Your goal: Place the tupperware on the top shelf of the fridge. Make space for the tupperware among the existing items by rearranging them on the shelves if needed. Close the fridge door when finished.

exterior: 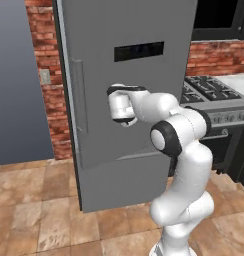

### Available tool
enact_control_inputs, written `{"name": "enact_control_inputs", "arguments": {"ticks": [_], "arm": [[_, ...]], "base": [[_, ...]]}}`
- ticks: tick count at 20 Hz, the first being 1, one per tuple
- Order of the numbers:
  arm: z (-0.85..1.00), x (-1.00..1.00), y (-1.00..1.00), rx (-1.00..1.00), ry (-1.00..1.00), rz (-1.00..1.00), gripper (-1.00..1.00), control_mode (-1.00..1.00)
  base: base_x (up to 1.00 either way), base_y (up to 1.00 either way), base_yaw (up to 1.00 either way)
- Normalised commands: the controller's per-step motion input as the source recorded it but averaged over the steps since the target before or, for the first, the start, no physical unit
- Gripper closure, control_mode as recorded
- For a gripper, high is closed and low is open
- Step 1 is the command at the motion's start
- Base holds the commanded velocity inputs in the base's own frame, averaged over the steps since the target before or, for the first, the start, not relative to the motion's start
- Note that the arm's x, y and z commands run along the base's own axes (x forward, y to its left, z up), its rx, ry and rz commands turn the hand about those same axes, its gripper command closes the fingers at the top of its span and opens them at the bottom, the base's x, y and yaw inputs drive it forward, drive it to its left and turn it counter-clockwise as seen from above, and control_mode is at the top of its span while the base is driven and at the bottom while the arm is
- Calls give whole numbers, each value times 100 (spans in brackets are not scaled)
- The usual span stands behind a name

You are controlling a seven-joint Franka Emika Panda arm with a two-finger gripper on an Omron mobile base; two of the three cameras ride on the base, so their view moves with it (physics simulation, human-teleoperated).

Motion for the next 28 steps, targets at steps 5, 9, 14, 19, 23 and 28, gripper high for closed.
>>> {"name": "enact_control_inputs", "arguments": {"ticks": [5,9,14,19,23,28], "arm": [[-7,90,15,0,4,-18,-100,-100],[0,100,6,0,1,-25,-100,-100],[0,99,3,0,1,-33,-100,-100],[-3,95,0,0,18,-35,-100,-100],[-5,76,0,0,50,-35,-100,-100],[-11,46,-12,0,62,-34,-100,-100]], "base": [[0,0,0],[0,0,0],[0,0,0],[0,0,0],[0,0,0],[0,0,0]]}}
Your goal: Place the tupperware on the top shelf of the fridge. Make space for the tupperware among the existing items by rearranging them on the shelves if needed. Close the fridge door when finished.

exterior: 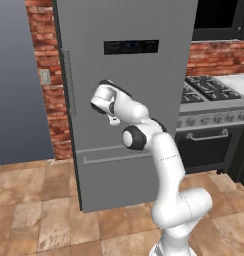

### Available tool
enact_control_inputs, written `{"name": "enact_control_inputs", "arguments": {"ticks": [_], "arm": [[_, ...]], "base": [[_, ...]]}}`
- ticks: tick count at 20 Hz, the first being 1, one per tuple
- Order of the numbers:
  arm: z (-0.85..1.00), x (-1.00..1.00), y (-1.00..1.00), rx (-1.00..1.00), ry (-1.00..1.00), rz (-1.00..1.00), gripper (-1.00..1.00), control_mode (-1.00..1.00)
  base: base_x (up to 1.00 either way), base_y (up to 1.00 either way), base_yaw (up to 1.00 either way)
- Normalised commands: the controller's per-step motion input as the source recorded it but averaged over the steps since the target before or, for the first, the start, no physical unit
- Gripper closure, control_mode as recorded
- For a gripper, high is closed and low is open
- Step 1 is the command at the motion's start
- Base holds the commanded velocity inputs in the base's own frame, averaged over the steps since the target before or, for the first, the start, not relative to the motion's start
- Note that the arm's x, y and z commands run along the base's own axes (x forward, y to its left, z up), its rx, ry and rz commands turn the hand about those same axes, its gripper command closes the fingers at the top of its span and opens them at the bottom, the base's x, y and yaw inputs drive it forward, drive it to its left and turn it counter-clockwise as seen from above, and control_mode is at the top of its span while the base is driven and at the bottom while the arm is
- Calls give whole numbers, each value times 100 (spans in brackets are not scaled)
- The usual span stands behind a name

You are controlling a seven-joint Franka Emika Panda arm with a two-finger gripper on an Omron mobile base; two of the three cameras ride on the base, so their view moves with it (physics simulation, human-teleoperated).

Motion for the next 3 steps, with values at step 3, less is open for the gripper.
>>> {"name": "enact_control_inputs", "arguments": {"ticks": [3], "arm": [[-54,2,-25,-1,58,-29,-100,-100]], "base": [[0,0,0]]}}
